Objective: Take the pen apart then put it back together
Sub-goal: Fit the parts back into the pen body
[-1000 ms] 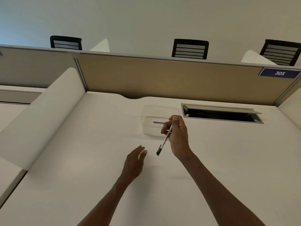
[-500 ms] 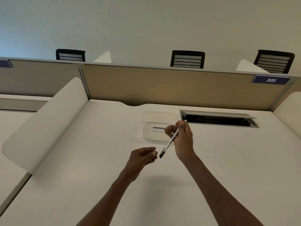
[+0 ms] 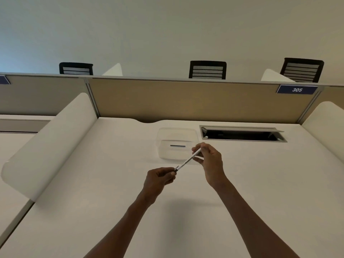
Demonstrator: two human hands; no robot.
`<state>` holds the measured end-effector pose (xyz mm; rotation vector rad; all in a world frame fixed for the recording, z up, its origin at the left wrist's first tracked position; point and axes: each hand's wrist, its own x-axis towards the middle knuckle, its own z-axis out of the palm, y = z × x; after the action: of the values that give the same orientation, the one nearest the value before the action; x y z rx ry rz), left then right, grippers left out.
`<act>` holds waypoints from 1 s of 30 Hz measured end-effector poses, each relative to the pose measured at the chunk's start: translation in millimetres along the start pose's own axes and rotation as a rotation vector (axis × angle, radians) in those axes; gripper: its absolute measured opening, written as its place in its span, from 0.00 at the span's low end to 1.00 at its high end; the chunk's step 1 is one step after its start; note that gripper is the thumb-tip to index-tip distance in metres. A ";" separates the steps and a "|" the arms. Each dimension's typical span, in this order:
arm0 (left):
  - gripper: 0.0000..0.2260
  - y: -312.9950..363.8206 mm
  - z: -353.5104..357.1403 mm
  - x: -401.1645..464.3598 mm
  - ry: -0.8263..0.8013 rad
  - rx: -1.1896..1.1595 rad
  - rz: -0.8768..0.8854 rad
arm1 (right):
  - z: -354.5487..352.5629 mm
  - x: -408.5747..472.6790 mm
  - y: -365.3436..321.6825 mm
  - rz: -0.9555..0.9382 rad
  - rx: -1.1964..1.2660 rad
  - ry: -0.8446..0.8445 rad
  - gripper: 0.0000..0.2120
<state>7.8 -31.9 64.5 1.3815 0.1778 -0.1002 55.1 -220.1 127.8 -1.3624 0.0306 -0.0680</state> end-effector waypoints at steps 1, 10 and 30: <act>0.06 -0.1 -4.2 2.1 0.057 0.006 -0.001 | -5.6 0.1 0.6 0.021 -0.052 -0.025 0.12; 0.08 13.6 -26.6 19.3 0.240 0.246 0.084 | -42.7 -16.1 7.0 0.319 -0.561 -0.370 0.04; 0.17 -23.9 -21.7 14.4 0.237 0.809 0.174 | 2.3 -42.4 76.4 0.318 -1.023 -0.196 0.06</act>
<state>16.3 -14.6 34.9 2.2103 0.2250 0.1577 15.3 -199.3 52.8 -2.3596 0.1289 0.4022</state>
